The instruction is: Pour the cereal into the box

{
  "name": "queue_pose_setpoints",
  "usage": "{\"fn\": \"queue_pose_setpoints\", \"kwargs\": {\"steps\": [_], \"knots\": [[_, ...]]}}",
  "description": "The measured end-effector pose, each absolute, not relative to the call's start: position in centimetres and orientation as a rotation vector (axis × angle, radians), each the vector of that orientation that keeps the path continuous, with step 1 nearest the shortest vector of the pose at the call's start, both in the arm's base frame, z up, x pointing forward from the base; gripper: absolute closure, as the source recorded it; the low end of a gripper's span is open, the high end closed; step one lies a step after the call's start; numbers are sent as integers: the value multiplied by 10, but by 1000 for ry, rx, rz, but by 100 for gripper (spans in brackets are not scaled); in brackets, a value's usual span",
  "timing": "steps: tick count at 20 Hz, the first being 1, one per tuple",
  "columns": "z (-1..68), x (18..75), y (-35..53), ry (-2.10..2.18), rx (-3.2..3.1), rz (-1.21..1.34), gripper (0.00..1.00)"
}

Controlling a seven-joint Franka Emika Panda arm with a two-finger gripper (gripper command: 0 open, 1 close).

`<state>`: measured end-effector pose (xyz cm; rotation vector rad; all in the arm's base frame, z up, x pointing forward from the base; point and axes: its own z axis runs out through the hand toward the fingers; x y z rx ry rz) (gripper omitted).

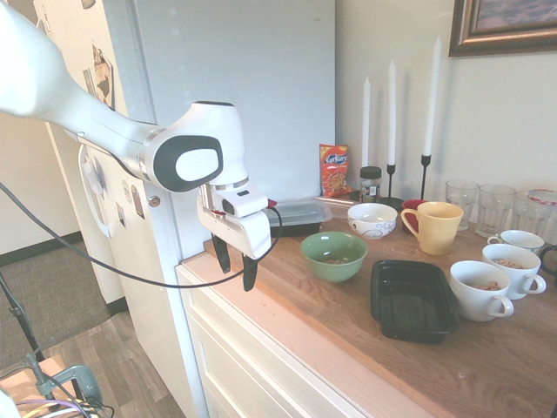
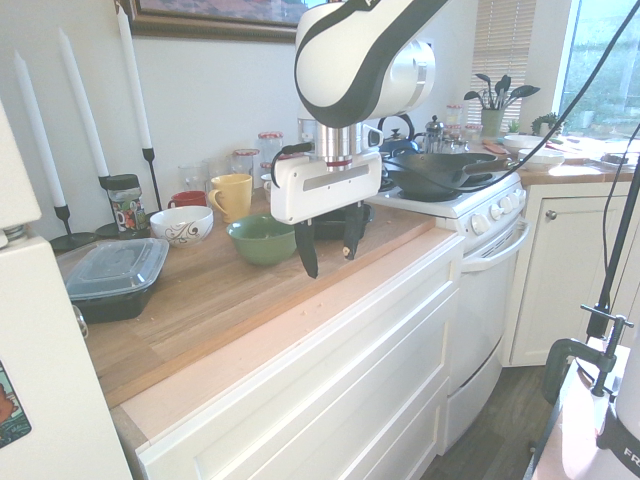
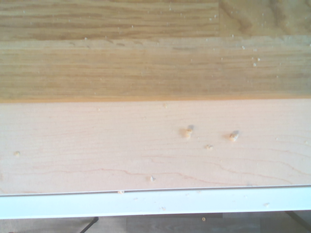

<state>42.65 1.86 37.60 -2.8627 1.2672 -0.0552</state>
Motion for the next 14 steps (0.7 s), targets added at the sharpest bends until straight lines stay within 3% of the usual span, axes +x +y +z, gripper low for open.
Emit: {"fn": "queue_pose_setpoints", "kwargs": {"steps": [5,14], "knots": [[398,445,22,1244,-2876,-134,0],[447,575,29,1217,-2905,-234,0]]}}
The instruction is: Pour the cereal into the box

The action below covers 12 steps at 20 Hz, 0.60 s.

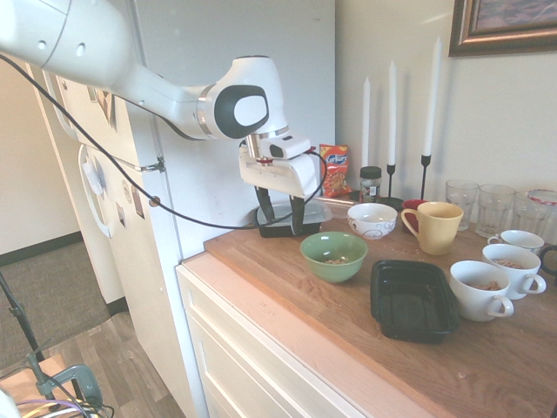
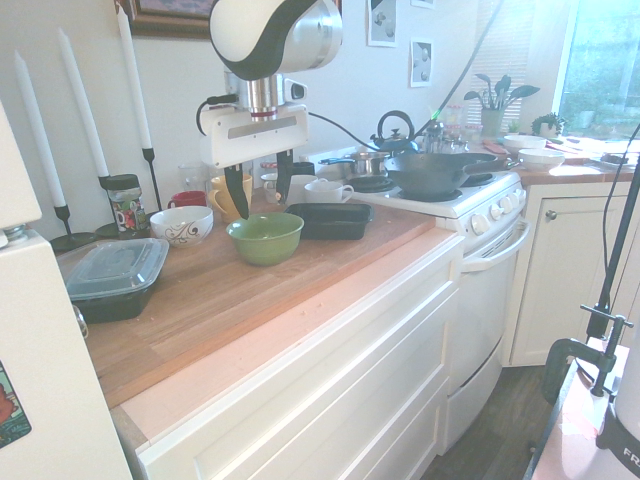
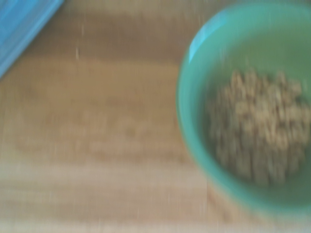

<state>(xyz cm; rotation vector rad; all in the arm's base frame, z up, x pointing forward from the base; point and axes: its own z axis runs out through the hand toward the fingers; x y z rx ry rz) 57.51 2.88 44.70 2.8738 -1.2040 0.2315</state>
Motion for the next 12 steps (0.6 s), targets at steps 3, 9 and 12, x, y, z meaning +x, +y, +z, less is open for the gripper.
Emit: {"fn": "queue_pose_setpoints", "kwargs": {"steps": [3,9,12], "knots": [[437,611,21,-1224,2858,208,0],[398,655,12,-1230,2831,153,0],[376,663,19,-1211,2827,120,0]]}}
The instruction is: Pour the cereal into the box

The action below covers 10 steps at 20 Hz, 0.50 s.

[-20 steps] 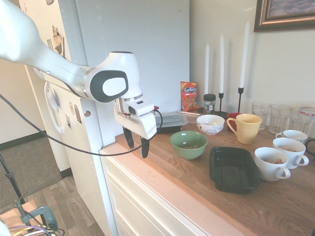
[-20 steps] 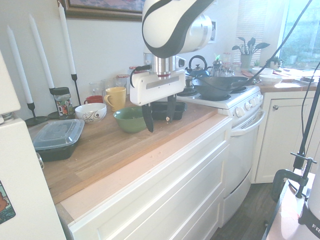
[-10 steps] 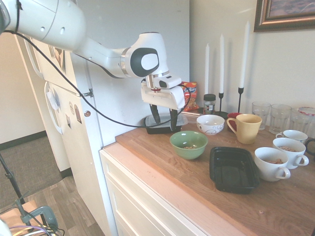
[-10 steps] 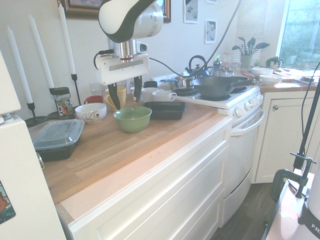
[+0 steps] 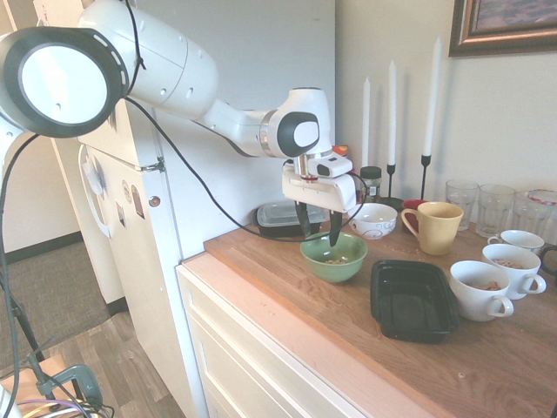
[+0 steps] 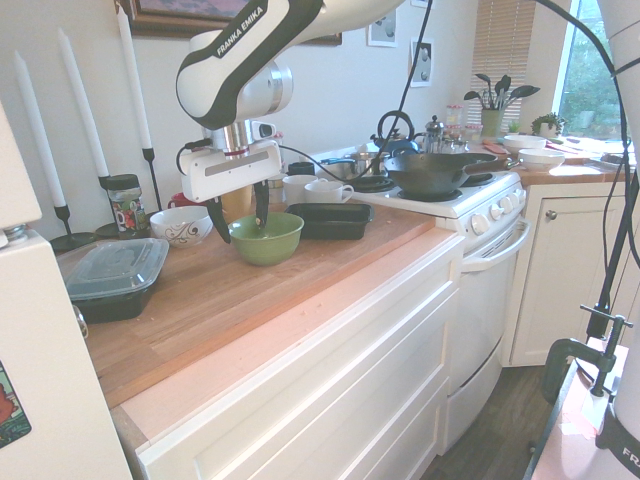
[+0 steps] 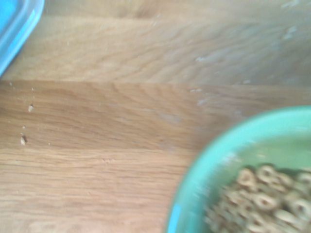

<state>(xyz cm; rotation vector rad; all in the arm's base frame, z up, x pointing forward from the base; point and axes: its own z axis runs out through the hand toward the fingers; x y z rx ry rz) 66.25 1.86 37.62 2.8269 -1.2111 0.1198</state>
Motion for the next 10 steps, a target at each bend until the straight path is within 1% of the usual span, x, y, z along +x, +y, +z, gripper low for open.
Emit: {"fn": "queue_pose_setpoints", "kwargs": {"steps": [4,5,10], "knots": [[352,670,24,-1194,2817,88,0],[346,671,24,-1192,2815,81,100],[330,676,31,-1174,2815,63,100]]}}
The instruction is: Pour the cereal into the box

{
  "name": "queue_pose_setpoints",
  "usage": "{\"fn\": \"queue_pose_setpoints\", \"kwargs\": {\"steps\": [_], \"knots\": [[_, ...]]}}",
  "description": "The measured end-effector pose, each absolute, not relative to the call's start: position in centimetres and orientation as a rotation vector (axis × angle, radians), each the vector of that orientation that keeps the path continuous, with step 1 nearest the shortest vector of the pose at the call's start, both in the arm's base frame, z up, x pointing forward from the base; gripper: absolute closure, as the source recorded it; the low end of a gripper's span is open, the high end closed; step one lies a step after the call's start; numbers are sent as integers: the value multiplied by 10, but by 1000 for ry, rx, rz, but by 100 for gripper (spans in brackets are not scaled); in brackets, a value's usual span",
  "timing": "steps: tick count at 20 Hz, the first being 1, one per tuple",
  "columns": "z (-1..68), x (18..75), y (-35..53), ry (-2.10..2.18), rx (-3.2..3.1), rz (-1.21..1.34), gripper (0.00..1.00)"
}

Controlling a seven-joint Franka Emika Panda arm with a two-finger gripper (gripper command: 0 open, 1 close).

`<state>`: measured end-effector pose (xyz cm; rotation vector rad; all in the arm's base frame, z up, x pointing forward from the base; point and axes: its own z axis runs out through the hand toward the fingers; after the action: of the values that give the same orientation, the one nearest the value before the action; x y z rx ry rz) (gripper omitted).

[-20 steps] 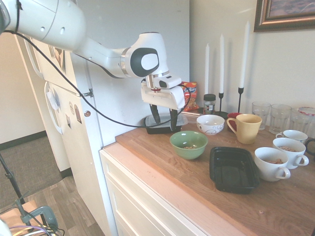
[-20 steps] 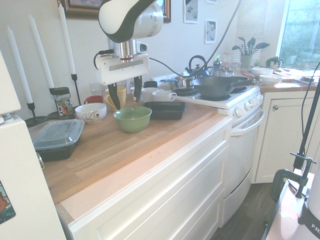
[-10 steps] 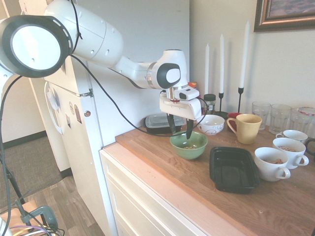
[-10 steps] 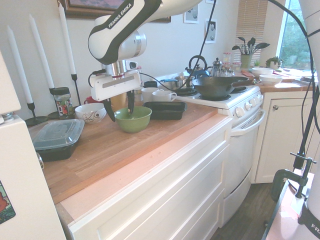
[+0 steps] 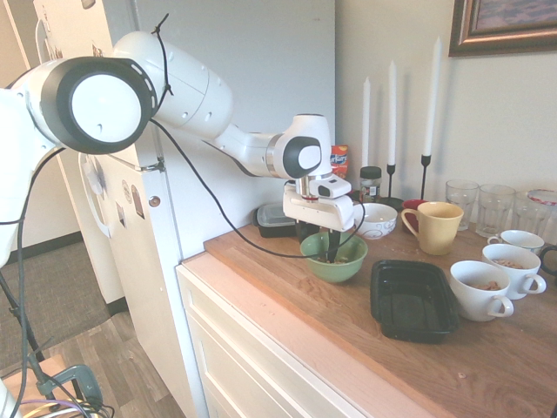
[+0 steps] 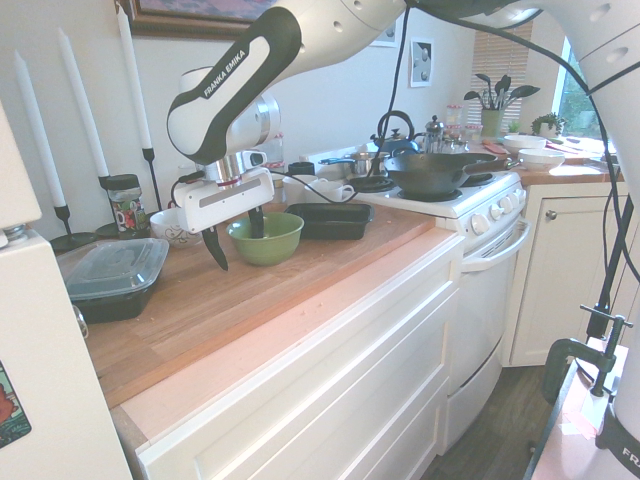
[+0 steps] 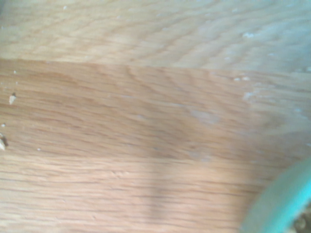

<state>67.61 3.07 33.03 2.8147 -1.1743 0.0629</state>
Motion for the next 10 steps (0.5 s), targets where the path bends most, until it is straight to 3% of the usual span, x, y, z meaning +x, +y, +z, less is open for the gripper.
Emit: {"fn": "queue_pose_setpoints", "kwargs": {"steps": [10], "knots": [[330,677,27,-1180,2807,68,100]]}}
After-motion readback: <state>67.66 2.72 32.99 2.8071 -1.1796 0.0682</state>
